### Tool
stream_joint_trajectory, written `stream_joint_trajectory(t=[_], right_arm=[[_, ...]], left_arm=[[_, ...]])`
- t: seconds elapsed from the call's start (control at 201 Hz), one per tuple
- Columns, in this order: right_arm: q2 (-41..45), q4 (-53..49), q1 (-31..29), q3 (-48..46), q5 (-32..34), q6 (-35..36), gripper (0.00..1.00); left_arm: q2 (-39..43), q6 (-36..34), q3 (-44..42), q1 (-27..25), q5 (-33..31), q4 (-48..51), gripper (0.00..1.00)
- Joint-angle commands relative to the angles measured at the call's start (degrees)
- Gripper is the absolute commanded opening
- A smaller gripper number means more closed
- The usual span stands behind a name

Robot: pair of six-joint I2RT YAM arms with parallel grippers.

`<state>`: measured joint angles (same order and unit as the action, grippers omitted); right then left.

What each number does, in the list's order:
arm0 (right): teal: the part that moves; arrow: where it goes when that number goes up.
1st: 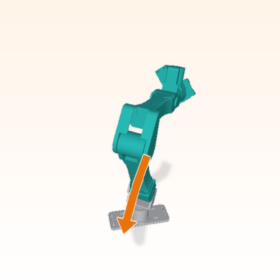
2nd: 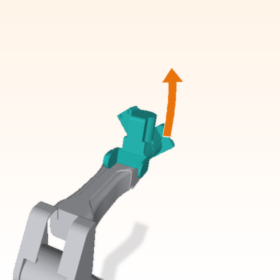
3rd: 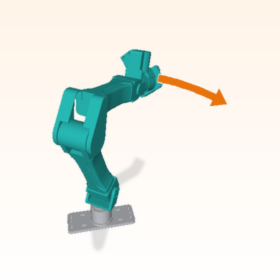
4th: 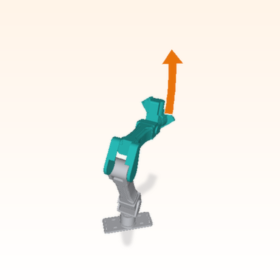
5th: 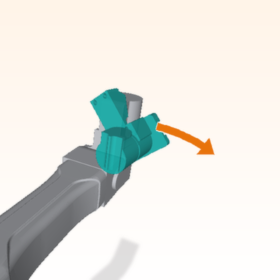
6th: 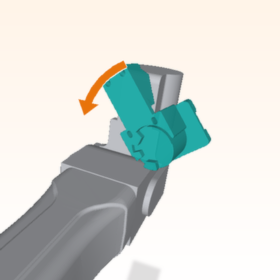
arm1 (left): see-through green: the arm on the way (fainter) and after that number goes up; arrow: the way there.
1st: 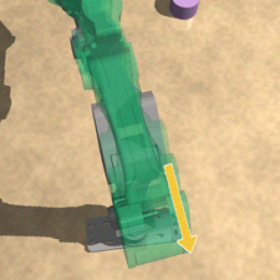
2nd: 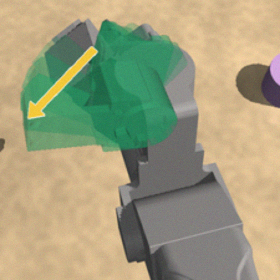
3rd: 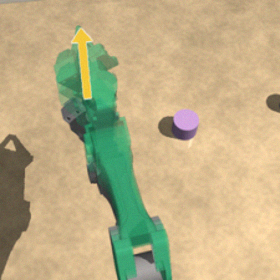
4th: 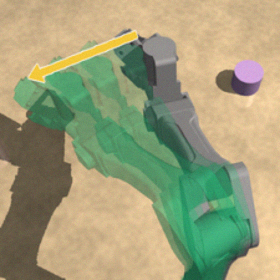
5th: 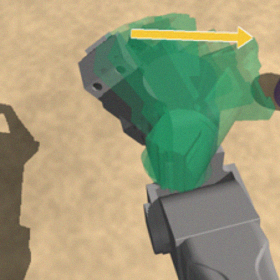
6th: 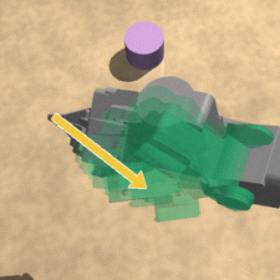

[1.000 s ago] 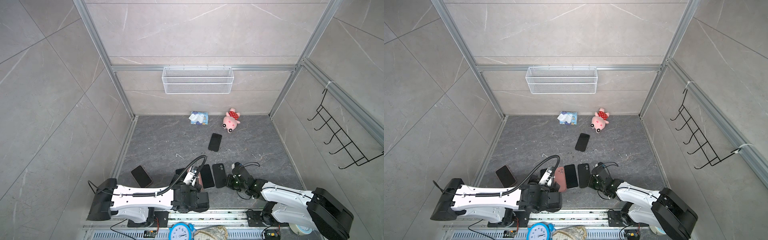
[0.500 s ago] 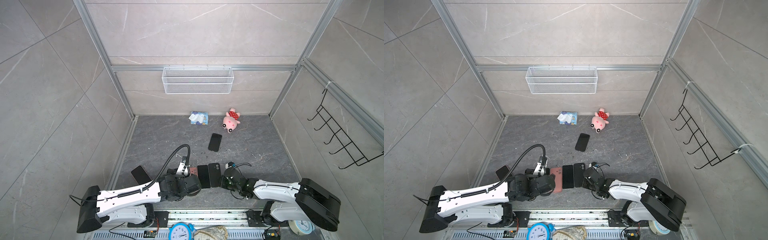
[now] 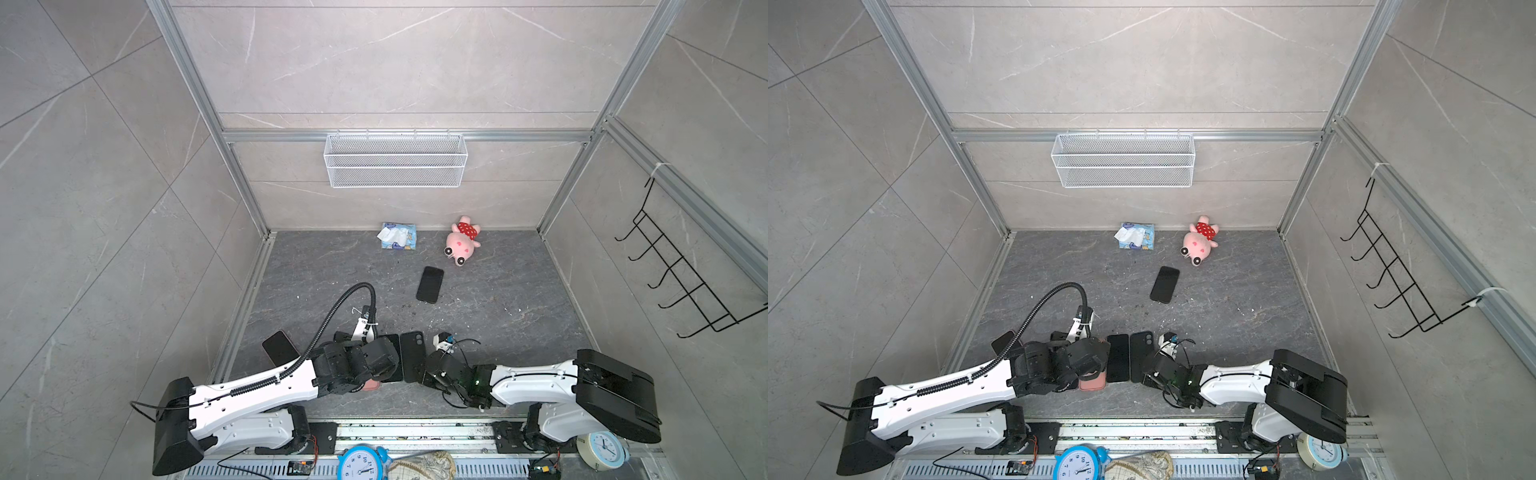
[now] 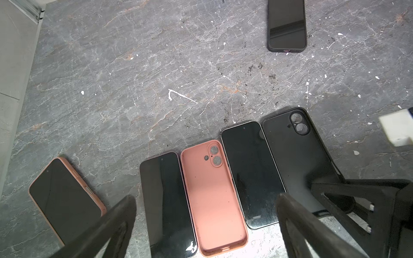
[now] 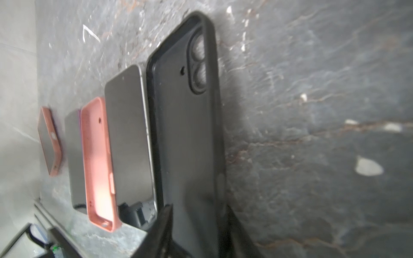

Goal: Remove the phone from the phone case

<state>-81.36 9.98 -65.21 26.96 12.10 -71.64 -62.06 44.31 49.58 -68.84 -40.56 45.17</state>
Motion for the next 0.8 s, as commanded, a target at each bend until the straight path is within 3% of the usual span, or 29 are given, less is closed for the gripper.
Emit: stream_joint_trajectory(t=[0.0,0.314,0.404,0.563,0.797], right_arm=[[2.37,-10.26,-0.34,-1.42,0.99,0.37,0.72],[23.16,-33.57,-0.12,-1.30,6.47,3.01,0.92],[24.65,-39.48,3.74,2.93,7.25,7.38,0.97],[16.14,-37.33,19.62,12.19,-3.80,21.45,0.99],[-11.41,-39.27,30.07,37.47,-9.22,33.31,0.99]], left_arm=[[0.72,-1.49,1.46,0.61,0.29,-1.22,1.00],[1.84,-3.99,1.43,2.51,3.74,-4.34,1.00],[2.40,-6.36,0.07,2.97,6.37,-9.10,1.00],[2.98,-9.83,-2.82,2.98,11.37,-17.70,1.00],[4.03,-8.53,-7.04,2.99,14.62,-22.14,0.99]])
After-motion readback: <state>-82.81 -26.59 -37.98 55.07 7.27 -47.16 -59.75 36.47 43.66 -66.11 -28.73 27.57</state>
